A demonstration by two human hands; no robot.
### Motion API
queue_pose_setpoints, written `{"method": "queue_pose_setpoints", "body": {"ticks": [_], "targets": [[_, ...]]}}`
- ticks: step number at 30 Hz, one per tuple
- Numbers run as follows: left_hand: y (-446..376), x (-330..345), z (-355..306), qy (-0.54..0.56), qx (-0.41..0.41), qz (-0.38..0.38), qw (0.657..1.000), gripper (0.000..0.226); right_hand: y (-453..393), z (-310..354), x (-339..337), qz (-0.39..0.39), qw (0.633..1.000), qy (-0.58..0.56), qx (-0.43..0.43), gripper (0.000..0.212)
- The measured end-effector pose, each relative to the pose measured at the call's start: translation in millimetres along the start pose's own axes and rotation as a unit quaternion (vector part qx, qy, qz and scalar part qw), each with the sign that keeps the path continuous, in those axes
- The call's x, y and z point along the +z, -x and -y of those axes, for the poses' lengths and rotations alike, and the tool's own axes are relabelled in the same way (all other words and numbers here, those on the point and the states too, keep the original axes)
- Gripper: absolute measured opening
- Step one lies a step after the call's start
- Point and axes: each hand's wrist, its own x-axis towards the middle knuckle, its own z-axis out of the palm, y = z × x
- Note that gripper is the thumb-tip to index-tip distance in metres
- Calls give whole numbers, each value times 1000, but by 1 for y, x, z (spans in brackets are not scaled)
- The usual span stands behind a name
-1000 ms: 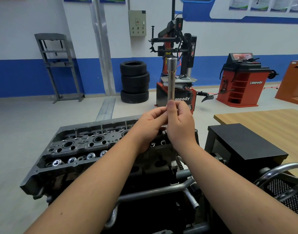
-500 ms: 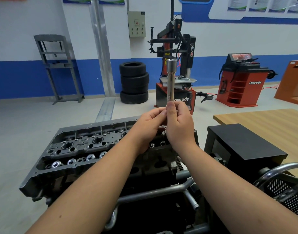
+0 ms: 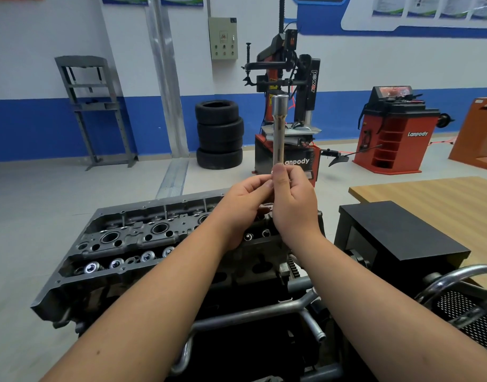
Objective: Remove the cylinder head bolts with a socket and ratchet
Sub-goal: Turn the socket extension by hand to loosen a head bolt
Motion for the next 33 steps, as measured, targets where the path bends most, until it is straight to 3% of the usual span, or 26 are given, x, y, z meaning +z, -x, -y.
{"method": "queue_pose_setpoints", "body": {"ticks": [3,6,10,15,20,29,33], "targets": [[-1,0,2,-11,4,-19,1000,26,0,1,1,4,1000,-5,4,33],[-1,-1,3,-20,5,-24,999,24,2,2,2,3,1000,-15,-3,18],[-1,-2,3,-16,5,-14,1000,23,2,1,1,7,1000,3,-10,16],[-1,-1,1,-8,1,-10,1000,27,2,1,1,4,1000,-5,-8,29],[-1,-2,3,-20,6,-29,999,26,2,2,2,-4,1000,-11,-6,19],[-1,-1,2,-22,8,-20,1000,26,1,1,2,-3,1000,5,-8,26],[-2,-2,4,-35,15,-31,999,22,1,1,1,-1,1000,-9,-8,16]]}}
